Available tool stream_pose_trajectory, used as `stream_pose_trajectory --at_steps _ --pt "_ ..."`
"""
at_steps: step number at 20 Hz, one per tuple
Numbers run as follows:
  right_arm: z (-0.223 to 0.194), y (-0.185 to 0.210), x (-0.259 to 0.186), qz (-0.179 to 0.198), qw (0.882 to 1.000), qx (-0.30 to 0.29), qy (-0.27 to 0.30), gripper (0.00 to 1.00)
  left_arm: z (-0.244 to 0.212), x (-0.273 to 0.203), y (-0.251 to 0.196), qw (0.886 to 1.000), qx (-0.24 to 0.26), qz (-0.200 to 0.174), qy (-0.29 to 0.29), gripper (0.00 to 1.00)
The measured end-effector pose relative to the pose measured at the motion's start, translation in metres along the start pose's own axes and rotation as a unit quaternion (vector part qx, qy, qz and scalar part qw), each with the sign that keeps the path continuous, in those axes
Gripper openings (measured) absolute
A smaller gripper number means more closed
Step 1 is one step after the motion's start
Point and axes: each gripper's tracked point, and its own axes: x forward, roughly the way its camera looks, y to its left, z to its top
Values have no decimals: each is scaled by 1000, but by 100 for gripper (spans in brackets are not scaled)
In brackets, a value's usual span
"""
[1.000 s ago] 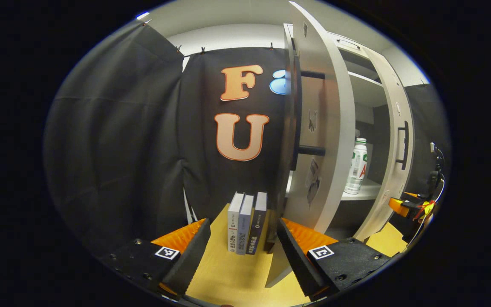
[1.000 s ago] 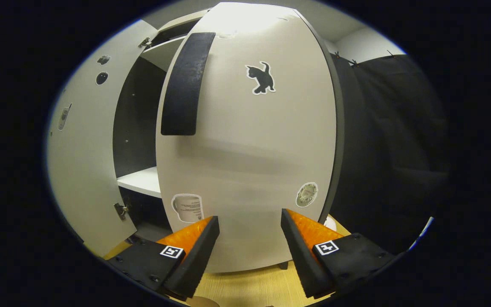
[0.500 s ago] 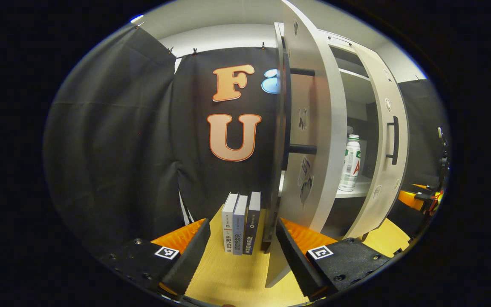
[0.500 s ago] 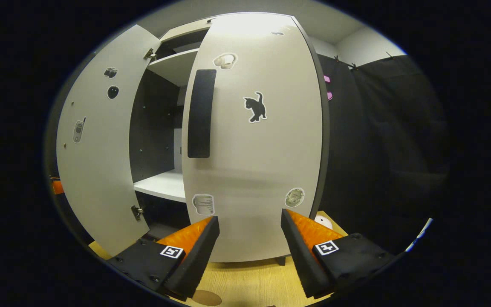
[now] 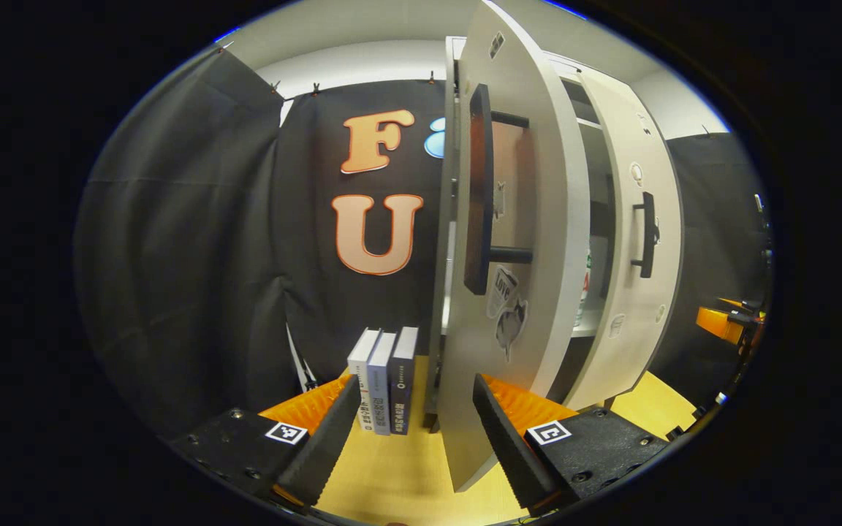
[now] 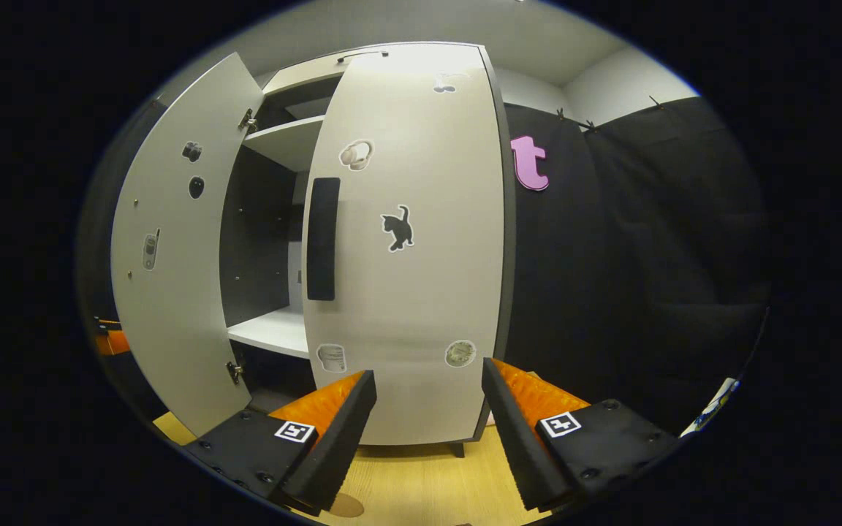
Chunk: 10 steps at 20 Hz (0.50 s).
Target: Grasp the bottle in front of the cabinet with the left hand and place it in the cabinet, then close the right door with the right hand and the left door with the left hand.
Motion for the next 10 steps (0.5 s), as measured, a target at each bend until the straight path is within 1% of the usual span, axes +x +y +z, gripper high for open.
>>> stream_pose_trajectory --at_steps 2,3,4,6,7,8,10 --pt "2 -10 -10 -5 1000 -7 -5 96 0 4 -17 1000 0 -16 3 94" --pt "4 -14 -15 -8 1000 -12 -9 96 0 7 -24 1000 1 -23 3 91" --pt "6 -19 -20 -12 1000 -18 -14 96 0 9 -31 1000 2 -30 4 94" --pt "10 -28 -28 -22 999 -28 -19 96 0 13 -48 999 3 -44 3 94" --pt "11 -33 -32 -25 999 -28 -20 96 1 17 -54 999 3 -48 1 91" --pt "12 -38 -36 -27 999 -28 -22 96 2 21 -60 999 4 -51 0 94" --pt "15 -47 -44 -35 999 -28 -27 96 3 30 -72 998 9 -57 -2 95"
